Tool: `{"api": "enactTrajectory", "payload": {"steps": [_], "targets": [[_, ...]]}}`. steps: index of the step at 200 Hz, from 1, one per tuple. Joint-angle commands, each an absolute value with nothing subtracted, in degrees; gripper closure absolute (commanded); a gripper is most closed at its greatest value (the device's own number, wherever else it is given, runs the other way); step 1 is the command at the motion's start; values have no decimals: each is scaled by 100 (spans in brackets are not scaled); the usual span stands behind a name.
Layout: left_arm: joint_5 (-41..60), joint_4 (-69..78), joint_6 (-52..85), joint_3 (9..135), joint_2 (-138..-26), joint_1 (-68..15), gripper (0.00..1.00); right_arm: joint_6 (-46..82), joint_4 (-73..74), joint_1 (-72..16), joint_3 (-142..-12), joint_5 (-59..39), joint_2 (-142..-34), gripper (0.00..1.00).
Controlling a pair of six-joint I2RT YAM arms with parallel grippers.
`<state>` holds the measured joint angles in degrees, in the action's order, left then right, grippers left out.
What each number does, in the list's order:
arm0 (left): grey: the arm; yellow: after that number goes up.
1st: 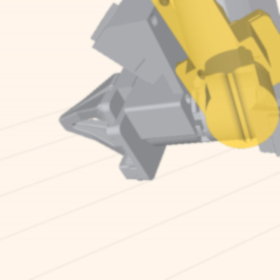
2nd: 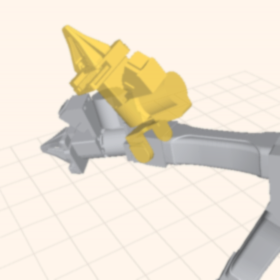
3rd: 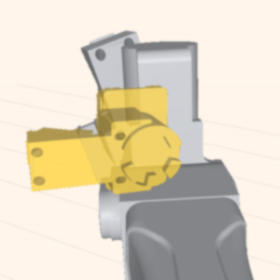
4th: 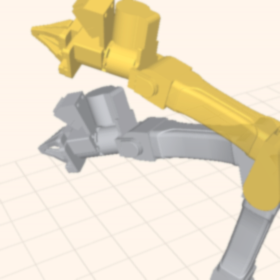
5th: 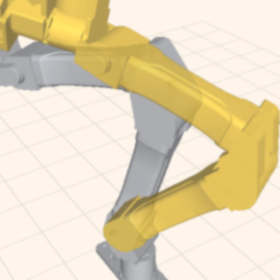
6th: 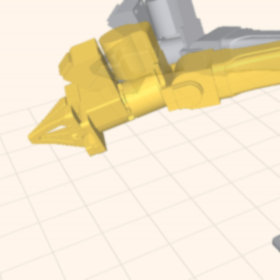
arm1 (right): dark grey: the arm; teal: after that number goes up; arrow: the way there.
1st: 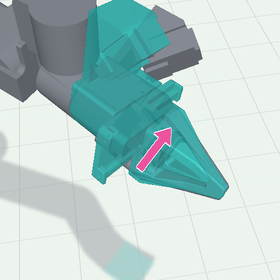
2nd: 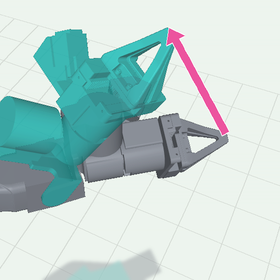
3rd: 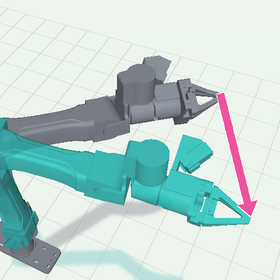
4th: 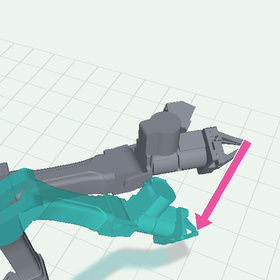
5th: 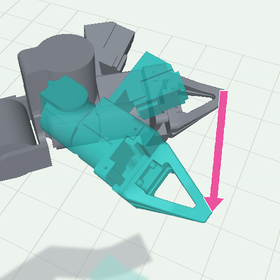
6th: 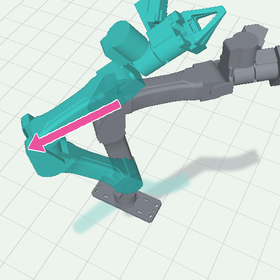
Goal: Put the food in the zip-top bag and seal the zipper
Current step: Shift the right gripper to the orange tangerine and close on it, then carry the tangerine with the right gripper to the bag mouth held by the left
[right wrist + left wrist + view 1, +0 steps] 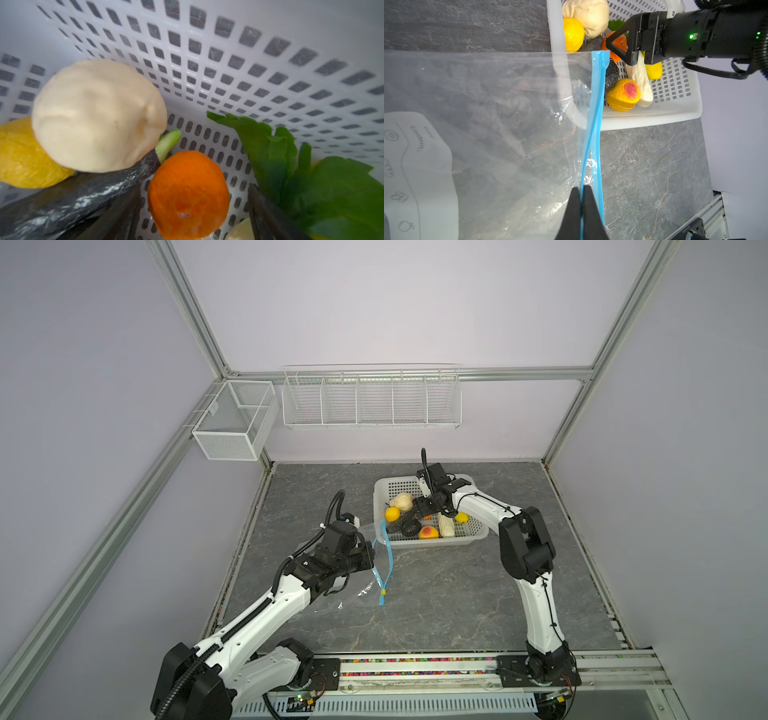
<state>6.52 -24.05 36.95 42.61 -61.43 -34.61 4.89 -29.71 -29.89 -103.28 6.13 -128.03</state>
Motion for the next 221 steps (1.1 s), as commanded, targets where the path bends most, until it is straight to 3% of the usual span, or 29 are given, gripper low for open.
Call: {"api": "enactTrajectory", "payload": {"steps": [1,106,172,221], "targets": [[678,-2365,3609,4432,-6152,-3437,100,476,-3059,-2997,-10548,584,-13034,18],[616,-2412,3622,4364,-6025,-3437,100,676,-3078,-2970,-10635,510,-13211,36],[577,-2443,3812,4366,-6015,-3437,100,576,-3147,-2904,-10528,432,-12404,44],[724,-2255,4031,4447,-6148,-3437,100,496,-2921,-2878,-9703,-104,-11393,45]]}}
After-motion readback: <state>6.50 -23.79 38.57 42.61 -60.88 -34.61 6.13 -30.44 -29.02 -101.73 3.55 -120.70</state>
